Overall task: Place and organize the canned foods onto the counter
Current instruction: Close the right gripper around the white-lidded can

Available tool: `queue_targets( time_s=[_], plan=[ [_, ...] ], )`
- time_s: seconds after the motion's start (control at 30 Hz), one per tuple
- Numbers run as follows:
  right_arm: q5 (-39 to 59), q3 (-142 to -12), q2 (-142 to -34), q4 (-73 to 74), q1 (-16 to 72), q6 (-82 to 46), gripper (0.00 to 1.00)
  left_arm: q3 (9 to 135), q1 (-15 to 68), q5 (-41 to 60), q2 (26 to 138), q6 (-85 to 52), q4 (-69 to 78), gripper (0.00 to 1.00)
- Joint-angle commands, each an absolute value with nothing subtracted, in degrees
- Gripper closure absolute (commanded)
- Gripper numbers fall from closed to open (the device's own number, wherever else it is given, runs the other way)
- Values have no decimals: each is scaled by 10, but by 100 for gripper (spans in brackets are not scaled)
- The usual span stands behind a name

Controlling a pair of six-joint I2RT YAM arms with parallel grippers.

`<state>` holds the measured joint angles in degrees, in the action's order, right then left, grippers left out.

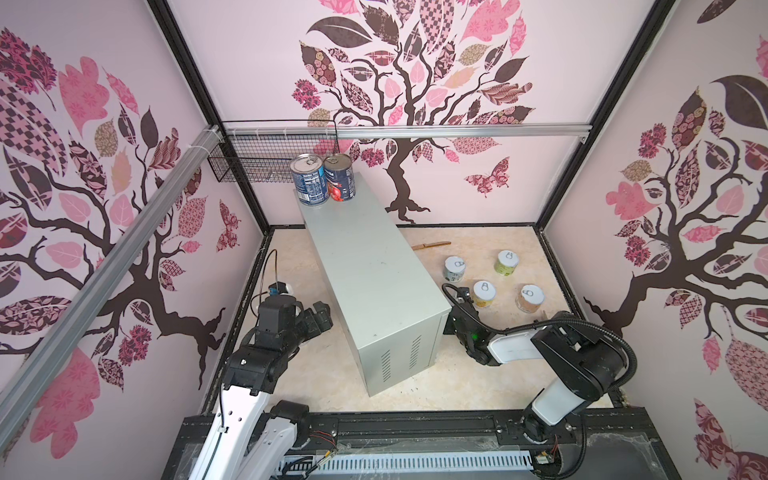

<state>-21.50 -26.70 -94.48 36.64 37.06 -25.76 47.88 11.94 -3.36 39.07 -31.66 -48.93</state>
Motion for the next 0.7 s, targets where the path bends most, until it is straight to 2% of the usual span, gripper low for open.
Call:
queue_targets(
  time_s=[0.0,0.17,0.37,0.67],
  plan=[
    [-228,-262,-961,402,373,-263,6,467,122,-31,385,-313,-481,2],
    [-219,-254,-967,418,373,-260,17,467,121,-33,385,-313,-483,2],
    [-198,-263,-929,378,374,-248,38,466,121,-34,383,-314,-482,2],
    [-184,-312,-840,214,355,-236,47,461,122,-42,361,-316,-479,2]
  ],
)
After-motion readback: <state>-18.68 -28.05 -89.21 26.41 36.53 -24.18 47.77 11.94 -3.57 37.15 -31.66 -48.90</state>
